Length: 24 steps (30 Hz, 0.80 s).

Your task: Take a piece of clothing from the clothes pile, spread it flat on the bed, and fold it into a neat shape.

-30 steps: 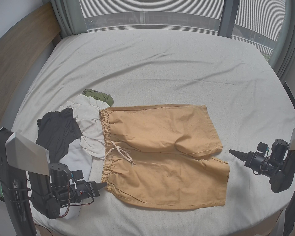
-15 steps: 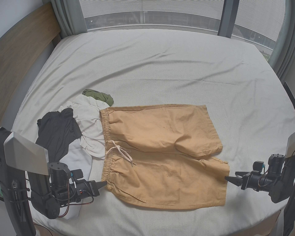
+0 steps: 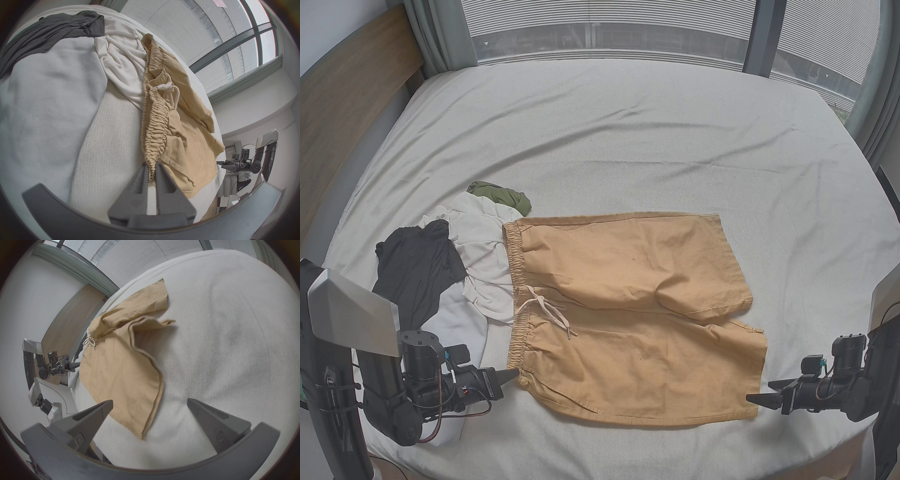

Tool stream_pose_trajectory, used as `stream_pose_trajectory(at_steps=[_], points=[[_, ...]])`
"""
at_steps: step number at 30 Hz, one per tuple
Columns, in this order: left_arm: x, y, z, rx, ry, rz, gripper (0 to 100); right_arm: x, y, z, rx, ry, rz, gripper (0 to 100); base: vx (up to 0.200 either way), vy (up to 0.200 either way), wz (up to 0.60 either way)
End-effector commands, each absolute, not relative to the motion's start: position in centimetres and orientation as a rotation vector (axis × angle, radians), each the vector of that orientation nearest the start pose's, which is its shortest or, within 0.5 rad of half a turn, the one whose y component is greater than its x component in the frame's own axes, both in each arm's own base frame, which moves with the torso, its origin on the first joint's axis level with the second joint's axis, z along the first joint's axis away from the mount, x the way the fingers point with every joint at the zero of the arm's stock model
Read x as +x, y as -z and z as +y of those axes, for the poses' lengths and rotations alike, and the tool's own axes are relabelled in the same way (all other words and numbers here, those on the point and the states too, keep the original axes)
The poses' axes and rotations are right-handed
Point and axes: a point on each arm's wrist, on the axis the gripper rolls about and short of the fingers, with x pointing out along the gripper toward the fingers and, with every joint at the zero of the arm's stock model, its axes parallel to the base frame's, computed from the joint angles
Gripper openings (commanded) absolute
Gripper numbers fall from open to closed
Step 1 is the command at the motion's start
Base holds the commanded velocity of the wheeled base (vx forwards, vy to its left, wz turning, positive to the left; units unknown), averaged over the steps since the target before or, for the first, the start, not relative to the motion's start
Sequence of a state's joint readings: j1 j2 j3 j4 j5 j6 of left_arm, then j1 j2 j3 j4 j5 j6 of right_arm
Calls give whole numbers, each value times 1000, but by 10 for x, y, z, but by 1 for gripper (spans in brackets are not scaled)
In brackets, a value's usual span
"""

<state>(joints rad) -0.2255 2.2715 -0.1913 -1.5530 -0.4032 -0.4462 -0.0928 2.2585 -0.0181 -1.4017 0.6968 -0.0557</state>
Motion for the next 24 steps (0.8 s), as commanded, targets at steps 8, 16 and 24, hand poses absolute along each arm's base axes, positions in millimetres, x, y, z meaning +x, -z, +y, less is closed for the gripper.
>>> stream_pose_trajectory(at_steps=[8, 16, 24], points=[[253, 11, -67, -469, 489, 661, 0, 196, 26, 3, 313, -669, 840, 100, 0, 0, 0], [253, 11, -68, -468, 492, 662, 0, 195, 29, 7, 320, -685, 865, 100, 0, 0, 0], [252, 10, -69, -466, 494, 661, 0, 195, 29, 9, 322, -688, 871, 0, 0, 0, 0]])
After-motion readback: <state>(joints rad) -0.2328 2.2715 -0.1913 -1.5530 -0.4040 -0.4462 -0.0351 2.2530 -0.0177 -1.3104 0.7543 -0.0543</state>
